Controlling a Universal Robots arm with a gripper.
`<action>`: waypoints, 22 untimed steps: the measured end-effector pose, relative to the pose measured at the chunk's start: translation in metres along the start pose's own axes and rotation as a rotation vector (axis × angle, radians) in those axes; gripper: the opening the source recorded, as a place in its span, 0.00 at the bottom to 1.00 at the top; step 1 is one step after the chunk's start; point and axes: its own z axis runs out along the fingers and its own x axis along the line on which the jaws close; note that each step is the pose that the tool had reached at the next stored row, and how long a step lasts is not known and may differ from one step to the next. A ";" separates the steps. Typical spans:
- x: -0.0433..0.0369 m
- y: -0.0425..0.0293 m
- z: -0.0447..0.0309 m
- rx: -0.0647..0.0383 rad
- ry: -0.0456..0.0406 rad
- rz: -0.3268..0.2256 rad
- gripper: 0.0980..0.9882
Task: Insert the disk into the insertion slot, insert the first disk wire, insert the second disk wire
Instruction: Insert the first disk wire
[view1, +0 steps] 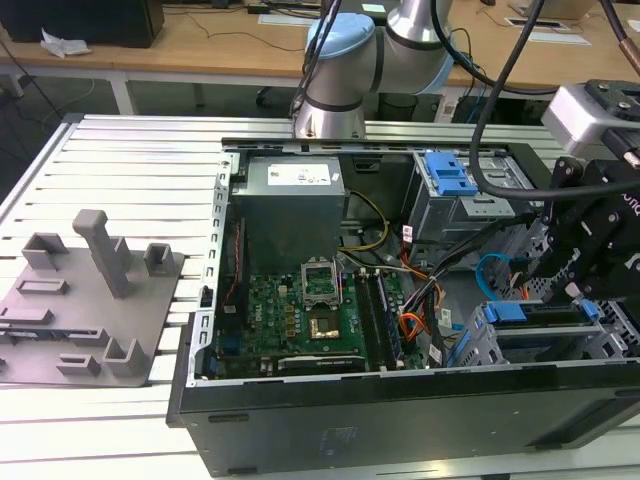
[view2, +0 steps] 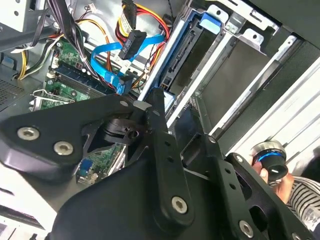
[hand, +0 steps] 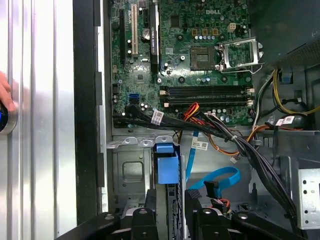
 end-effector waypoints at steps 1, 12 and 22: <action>-0.0001 -0.0050 -0.0004 0.000 0.0003 0.000 0.30; -0.0044 -0.0354 -0.0020 -0.002 0.0005 0.000 0.30; -0.0113 -0.0353 -0.0019 -0.002 0.0005 0.000 0.30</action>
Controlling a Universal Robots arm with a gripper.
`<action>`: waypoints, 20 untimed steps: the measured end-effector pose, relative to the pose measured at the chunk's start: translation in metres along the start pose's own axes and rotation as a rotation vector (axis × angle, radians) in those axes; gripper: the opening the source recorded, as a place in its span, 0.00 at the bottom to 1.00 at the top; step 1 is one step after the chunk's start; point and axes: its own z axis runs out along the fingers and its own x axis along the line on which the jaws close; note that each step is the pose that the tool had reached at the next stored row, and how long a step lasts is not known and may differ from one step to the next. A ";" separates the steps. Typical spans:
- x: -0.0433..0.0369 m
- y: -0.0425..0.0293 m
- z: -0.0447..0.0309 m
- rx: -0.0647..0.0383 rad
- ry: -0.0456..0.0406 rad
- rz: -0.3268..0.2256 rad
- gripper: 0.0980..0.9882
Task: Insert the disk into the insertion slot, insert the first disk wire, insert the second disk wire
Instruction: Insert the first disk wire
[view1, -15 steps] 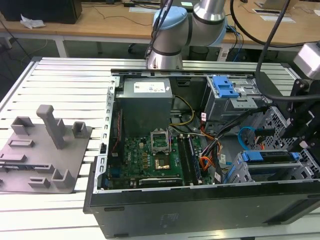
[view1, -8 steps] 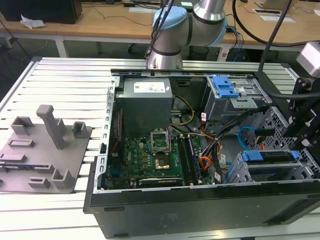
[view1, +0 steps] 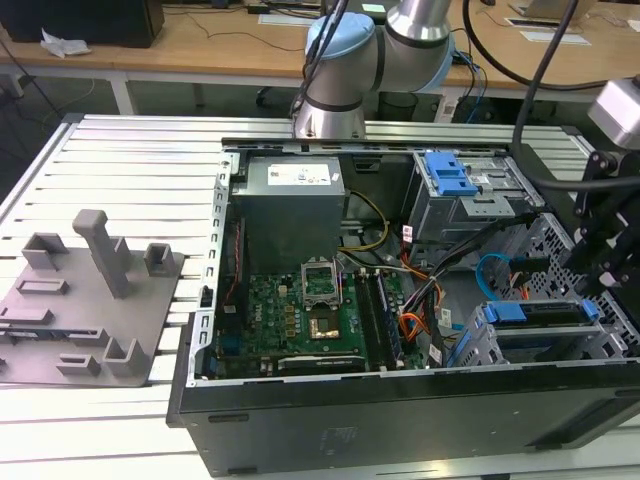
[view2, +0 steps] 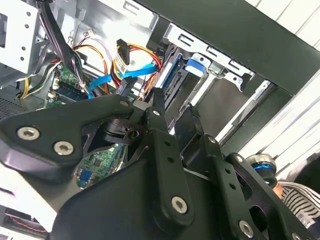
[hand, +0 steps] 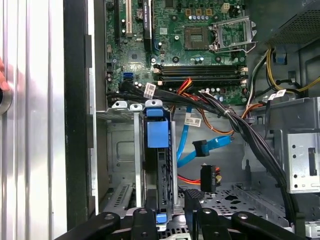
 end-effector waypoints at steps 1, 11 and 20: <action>-0.0006 0.0000 0.0000 0.000 0.0000 0.000 0.30; -0.0164 0.0003 0.0005 0.000 -0.0001 0.000 0.30; -0.0352 0.0154 0.0184 0.000 0.0034 0.000 0.30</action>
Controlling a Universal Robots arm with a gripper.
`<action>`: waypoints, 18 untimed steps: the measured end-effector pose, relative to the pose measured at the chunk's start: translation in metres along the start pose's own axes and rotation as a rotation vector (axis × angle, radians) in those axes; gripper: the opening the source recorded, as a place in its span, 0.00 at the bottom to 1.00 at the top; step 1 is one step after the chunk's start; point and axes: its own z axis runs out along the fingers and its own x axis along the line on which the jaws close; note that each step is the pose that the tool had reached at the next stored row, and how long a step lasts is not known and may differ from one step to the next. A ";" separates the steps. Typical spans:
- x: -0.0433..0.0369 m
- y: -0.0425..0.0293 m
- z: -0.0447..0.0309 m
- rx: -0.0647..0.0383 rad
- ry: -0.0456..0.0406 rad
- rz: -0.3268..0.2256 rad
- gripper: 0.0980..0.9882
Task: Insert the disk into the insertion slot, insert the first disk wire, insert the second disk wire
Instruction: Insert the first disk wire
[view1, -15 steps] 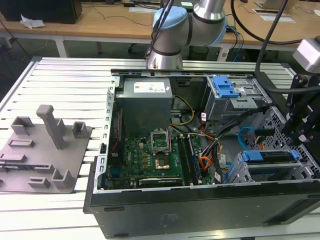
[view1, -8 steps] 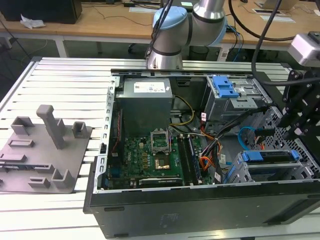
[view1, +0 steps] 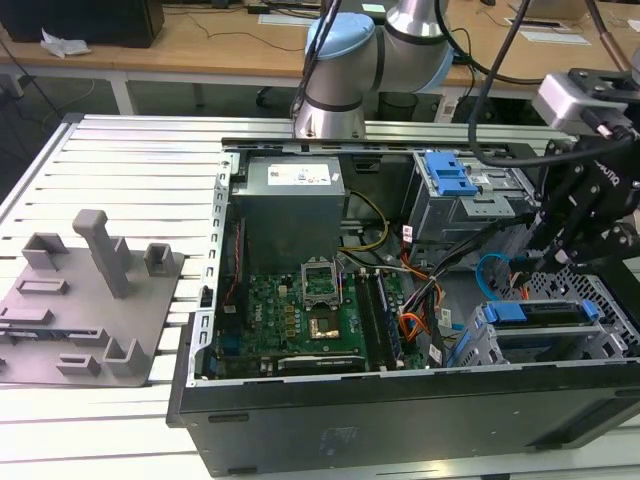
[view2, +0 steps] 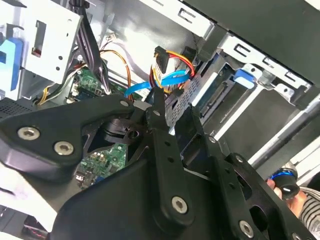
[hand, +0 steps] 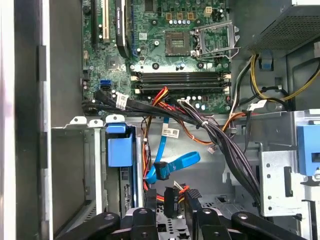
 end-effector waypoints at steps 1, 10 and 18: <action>0.0000 -0.0001 0.0021 0.000 0.0011 0.000 0.30; 0.0001 -0.0003 0.0053 0.000 0.0021 0.000 0.13; 0.0001 -0.0005 0.0060 0.000 0.0020 0.000 0.07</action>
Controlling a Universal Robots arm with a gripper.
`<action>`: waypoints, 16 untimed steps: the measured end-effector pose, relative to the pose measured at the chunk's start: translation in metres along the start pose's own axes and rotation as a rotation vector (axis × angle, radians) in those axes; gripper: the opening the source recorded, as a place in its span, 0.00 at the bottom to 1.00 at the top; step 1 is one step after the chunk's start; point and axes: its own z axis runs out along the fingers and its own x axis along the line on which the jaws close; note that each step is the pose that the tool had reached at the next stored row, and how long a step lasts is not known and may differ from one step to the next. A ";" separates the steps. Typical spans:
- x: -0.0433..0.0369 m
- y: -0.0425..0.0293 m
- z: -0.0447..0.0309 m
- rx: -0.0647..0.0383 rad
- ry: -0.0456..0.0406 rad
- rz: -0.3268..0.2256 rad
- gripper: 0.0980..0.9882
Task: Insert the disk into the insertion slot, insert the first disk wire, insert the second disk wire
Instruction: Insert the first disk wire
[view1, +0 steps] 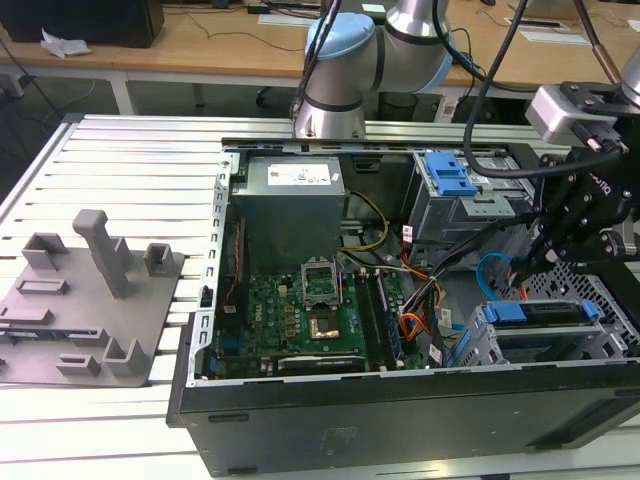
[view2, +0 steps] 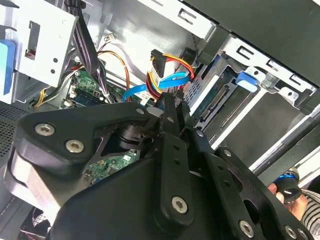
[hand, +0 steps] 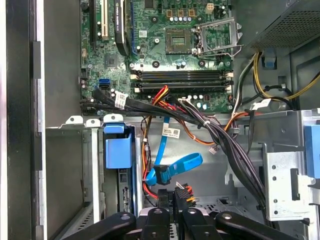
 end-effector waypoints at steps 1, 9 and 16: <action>0.0000 -0.0032 -0.0001 -0.001 -0.0002 0.000 0.07; 0.0155 -0.0093 -0.0007 -0.002 0.0001 0.000 0.07; 0.0324 -0.0096 -0.0008 -0.002 0.0000 0.000 0.07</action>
